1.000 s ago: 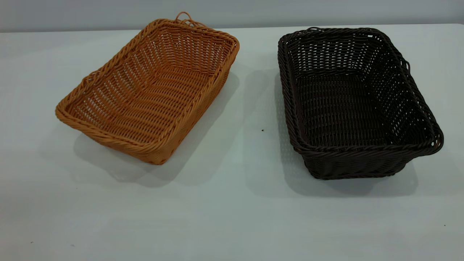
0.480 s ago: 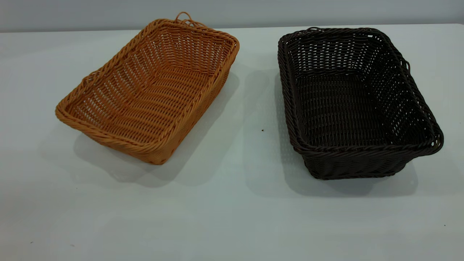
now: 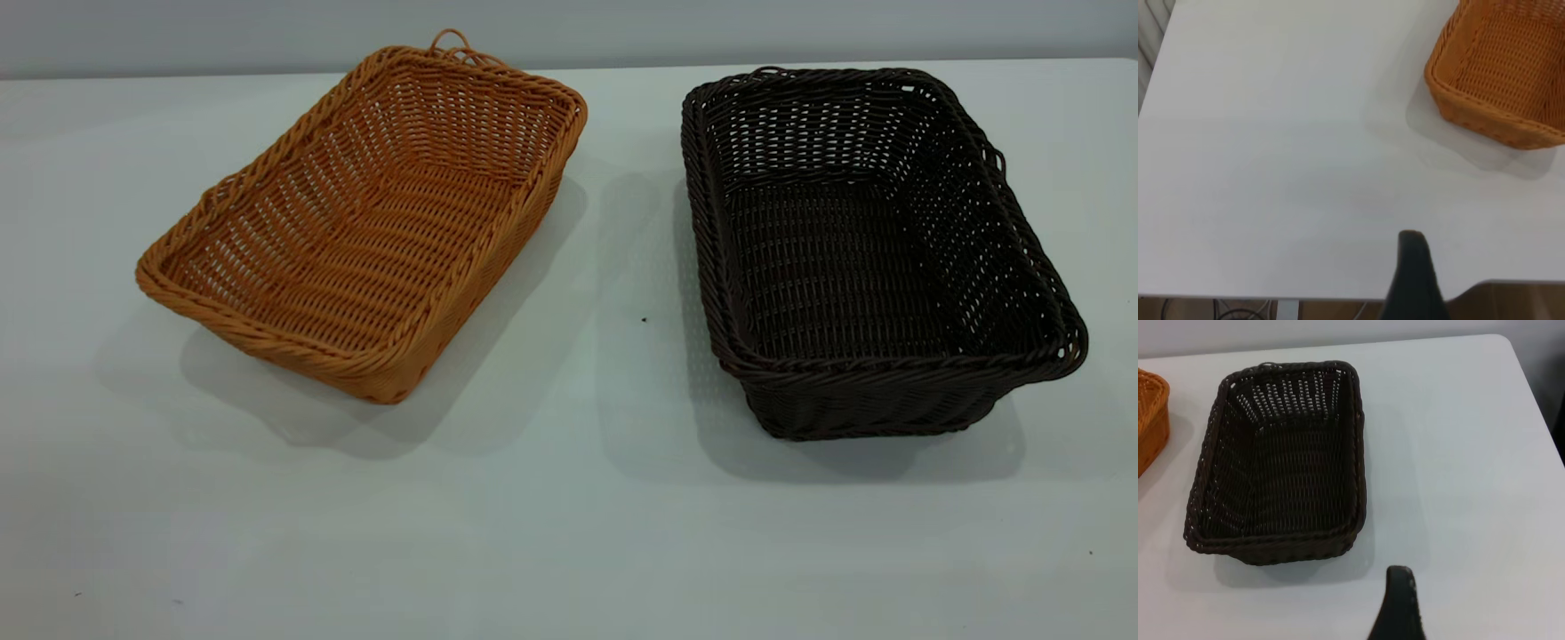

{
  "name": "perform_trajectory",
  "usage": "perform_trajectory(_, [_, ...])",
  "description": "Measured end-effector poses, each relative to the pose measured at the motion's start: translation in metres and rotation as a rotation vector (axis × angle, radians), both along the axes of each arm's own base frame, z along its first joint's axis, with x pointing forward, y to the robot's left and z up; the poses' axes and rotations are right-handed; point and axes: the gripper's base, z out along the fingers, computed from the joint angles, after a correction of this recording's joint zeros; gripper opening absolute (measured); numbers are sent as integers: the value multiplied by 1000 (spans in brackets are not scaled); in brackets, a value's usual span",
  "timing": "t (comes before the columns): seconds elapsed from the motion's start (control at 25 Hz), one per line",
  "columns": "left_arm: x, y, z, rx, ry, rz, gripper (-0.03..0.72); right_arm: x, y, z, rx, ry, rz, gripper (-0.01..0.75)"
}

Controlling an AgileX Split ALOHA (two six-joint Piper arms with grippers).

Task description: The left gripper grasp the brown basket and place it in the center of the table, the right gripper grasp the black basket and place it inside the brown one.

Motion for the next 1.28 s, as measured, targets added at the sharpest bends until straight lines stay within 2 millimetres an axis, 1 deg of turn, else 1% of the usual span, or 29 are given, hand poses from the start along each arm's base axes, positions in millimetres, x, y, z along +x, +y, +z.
perform_trajectory(0.16, [1,-1,1,-9,-19,-6,494,0,0,0,0,0,0,529])
perform_trajectory(0.24, [4,-1,5,-12,-67,-10,494,0,0,0,-3,-2,-2,529])
perform_trajectory(0.32, [8,-2,12,-15,-155,-14,494,1,-1,1,-7,-7,-5,529])
perform_trajectory(0.4, [12,-2,19,-17,-226,-17,494,5,-1,2,-5,9,-5,529])
perform_trajectory(0.48, [22,-2,22,-15,-218,-17,494,12,0,4,7,48,2,529])
perform_trajectory(0.64, [60,-3,22,-10,-64,-18,494,41,4,13,74,99,29,545])
perform_trajectory(0.72, [85,-4,19,-8,16,-19,494,58,7,15,109,118,49,568])
perform_trajectory(0.88, [130,-6,9,-2,161,-23,494,95,15,9,169,217,129,596])
perform_trajectory(1.12, [185,-7,10,52,263,-75,494,143,32,-19,375,479,248,593])
perform_trajectory(1.28, [216,-9,11,43,288,-85,494,167,43,-42,548,651,248,591])
